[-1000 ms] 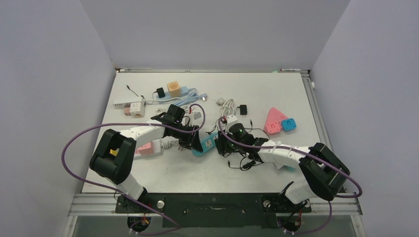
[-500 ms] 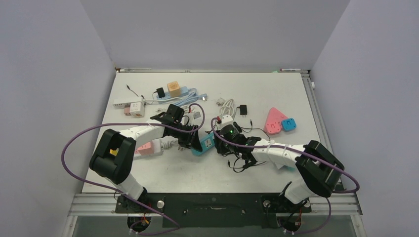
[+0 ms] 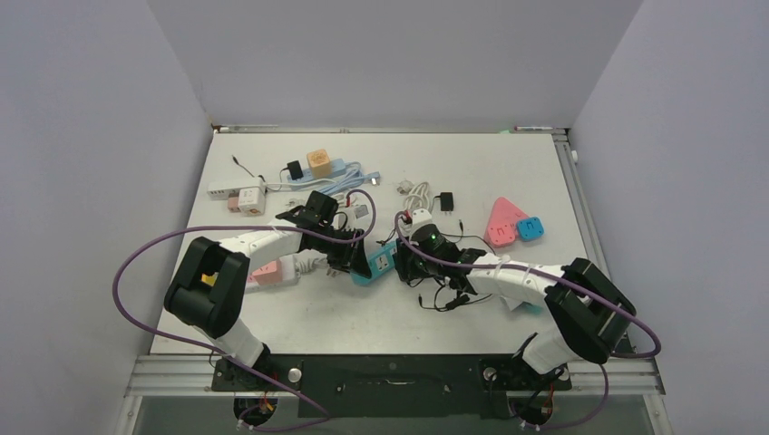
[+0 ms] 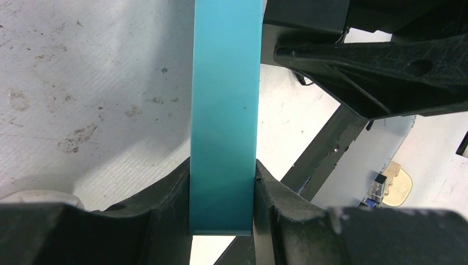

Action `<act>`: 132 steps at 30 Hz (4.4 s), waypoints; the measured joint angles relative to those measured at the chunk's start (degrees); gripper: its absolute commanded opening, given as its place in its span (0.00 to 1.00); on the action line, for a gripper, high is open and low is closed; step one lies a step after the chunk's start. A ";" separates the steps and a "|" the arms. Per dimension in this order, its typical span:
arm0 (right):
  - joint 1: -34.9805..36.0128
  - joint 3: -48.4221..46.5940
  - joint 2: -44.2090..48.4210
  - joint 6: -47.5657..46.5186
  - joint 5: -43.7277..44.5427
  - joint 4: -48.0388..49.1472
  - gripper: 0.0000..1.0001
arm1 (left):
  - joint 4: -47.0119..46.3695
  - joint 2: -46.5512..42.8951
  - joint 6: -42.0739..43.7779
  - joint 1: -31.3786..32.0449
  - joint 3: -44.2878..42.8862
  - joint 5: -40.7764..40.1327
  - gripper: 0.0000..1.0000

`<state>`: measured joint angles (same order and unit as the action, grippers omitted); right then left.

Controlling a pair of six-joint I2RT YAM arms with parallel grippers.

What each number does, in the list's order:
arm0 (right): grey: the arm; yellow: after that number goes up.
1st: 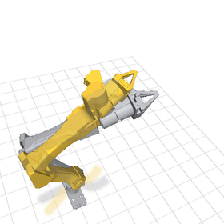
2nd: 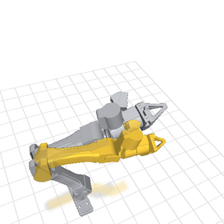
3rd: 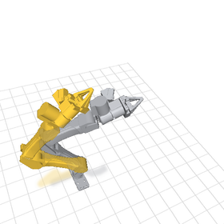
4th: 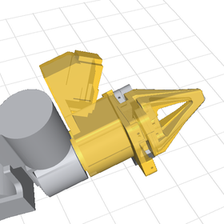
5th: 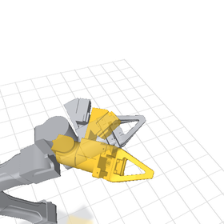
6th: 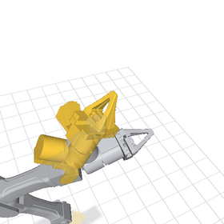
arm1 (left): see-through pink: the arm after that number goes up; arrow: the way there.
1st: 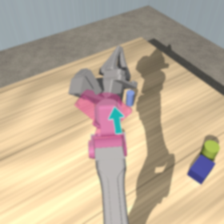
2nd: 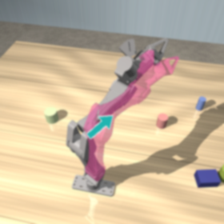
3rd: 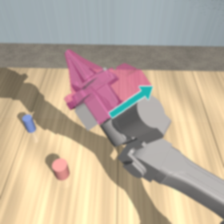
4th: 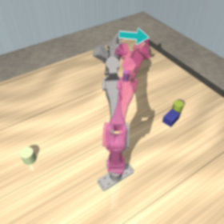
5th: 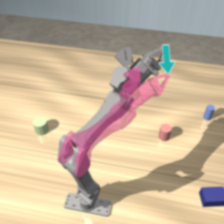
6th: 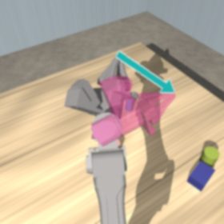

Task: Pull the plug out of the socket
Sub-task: Remove the plug from the socket.

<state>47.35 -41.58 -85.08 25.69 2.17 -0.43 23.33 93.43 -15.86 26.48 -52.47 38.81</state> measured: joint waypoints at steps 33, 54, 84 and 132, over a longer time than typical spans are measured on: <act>-1.14 -1.73 -0.72 -2.36 -2.38 -2.10 0.05 | 0.13 0.00 -0.22 0.04 -0.22 -0.22 0.00; 0.35 -3.93 -2.19 -1.18 1.73 -4.26 0.05 | -0.24 0.00 -0.02 -0.02 -0.31 -1.07 0.00; -7.93 3.10 0.79 -2.49 -14.73 5.22 0.05 | -0.28 0.02 -0.24 0.13 -0.68 -0.90 0.00; -9.44 3.43 5.27 -0.79 -13.55 -0.15 0.05 | 0.90 0.02 -0.22 -0.44 -0.98 -2.10 0.00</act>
<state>37.91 -38.15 -79.81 24.91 -11.38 -0.58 24.23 93.45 -16.08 26.04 -53.45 36.71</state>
